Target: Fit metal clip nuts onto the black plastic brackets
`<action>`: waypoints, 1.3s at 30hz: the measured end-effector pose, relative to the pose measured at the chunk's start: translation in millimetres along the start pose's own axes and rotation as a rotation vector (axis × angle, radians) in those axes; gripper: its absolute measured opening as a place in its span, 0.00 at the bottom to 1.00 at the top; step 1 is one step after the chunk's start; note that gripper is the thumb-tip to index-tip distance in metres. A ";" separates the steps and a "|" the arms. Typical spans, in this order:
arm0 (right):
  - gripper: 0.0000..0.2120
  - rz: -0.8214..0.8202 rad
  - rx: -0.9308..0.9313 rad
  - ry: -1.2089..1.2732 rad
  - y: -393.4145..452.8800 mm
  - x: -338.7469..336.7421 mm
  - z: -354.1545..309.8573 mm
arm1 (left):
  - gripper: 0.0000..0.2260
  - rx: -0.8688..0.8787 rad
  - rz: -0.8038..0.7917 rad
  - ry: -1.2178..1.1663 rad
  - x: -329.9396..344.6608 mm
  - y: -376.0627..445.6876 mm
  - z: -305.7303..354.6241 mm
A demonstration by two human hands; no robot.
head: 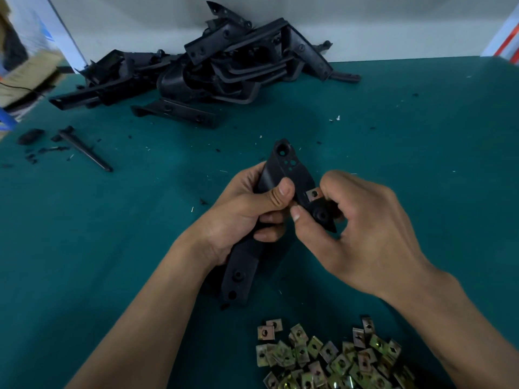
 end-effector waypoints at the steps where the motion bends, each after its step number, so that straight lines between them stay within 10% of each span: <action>1: 0.18 -0.007 -0.009 0.009 -0.2 0.6 0.0 | 0.14 -0.007 -0.008 -0.004 0.7 -0.4 -0.4; 17: 0.17 0.022 -0.035 0.063 1.0 4.2 -1.6 | 0.10 0.060 0.012 0.032 -4.3 -0.8 3.6; 22: 0.24 -0.341 0.255 0.263 -2.8 9.0 31.9 | 0.06 0.001 0.084 0.114 -4.3 1.7 2.2; 26: 0.11 -0.501 0.350 0.484 -49.7 -11.0 47.9 | 0.05 -0.044 0.025 0.061 -1.8 1.7 -3.5; 39: 0.04 -0.337 0.417 0.342 -115.5 -35.3 20.2 | 0.09 -0.110 0.007 -0.011 2.1 0.2 -5.0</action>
Point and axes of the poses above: each hand's wrist, its own y-axis towards the middle knuckle, its own x-axis out of the palm, z = x × y, the point moved 7 cm from there along y, towards the middle knuckle, and after that the axes turned 1 degree about -x, right-handed, at the moved point
